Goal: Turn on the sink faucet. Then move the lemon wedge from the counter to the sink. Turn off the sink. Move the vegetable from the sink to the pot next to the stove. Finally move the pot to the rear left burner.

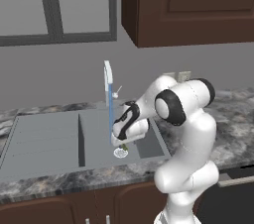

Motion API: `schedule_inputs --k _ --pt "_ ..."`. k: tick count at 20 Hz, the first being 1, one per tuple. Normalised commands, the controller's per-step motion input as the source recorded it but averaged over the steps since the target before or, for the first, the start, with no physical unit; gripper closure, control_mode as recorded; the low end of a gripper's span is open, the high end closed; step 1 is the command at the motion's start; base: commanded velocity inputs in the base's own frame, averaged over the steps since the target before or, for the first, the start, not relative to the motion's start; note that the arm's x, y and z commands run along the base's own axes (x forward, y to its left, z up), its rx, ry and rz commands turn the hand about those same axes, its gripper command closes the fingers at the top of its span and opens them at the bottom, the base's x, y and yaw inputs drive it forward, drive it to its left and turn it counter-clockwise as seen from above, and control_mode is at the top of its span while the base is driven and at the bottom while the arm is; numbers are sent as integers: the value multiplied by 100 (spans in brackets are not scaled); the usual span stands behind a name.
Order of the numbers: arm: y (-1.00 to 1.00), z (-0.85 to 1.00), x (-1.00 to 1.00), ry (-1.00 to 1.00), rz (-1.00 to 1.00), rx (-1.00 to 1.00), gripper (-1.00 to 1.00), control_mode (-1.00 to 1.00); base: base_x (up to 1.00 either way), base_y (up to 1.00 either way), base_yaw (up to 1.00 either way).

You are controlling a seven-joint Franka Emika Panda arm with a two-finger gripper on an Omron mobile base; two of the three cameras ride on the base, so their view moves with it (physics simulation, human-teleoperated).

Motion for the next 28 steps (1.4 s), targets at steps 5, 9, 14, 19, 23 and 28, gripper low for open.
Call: schedule_inputs --k 5,9,14,19,23,28 --pt "-2 53 -43 -9 0 3 -100 -100 0 0 0" --pt "-15 56 -36 -6 0 5 -100 -100 0 0 0" --pt "-22 61 -26 -7 0 8 -100 -100 0 0 0" --pt "-6 72 -13 -6 2 5 -100 -100 0 0 0" --pt "-2 71 -9 -9 6 3 -100 -100 0 0 0" --pt "-4 49 -3 -8 11 2 -100 -100 0 0 0"
